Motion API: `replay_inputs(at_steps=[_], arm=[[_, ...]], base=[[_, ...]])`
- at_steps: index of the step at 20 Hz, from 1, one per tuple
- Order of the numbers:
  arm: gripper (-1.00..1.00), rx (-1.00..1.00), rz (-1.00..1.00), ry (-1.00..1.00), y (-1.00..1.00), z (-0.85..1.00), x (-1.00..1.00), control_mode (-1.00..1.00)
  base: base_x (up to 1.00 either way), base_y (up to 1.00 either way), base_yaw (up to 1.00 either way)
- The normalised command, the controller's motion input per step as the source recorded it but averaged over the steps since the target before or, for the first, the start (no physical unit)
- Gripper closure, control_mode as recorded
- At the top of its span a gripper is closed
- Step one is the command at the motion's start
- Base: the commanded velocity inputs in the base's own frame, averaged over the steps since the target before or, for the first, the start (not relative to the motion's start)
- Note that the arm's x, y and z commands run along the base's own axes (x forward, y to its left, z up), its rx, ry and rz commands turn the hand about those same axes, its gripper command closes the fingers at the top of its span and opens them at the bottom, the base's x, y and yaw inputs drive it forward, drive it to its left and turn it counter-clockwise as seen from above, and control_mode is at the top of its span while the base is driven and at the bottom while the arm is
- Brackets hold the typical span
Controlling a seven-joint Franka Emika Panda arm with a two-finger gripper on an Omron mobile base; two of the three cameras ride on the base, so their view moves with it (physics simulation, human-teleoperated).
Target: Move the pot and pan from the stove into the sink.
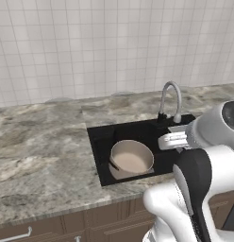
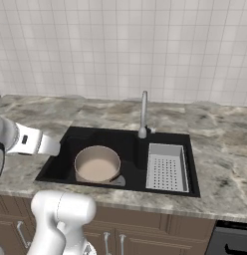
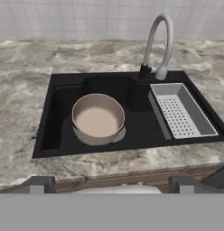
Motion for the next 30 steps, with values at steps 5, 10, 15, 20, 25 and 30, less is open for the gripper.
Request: replay_inputs(at_steps=[5,10,15,20,25,30], arm=[[-1.0,0.0,0.0,-0.07,-0.08,0.0,-0.49,-1.0],[-1.0,0.0,-0.01,-0.05,-0.14,-0.19,-0.7,-1.0],[-1.0,0.0,0.0,-0.02,-0.13,-0.27,-0.52,-1.0],[-1.0,0.0,0.0,0.0,0.0,0.0,-0.02,-1.0],[-1.0,0.0,0.0,0.0,0.0,0.0,0.0,1.0],[-1.0,0.0,0.0,0.0,0.0,0.0,0.0,1.0]], base=[[0.0,0.0,0.0],[0.0,0.0,0.0],[0.0,0.0,0.0],[0.0,0.0,0.0],[-0.41,-0.1,0.0],[-0.85,-0.3,-0.01]])
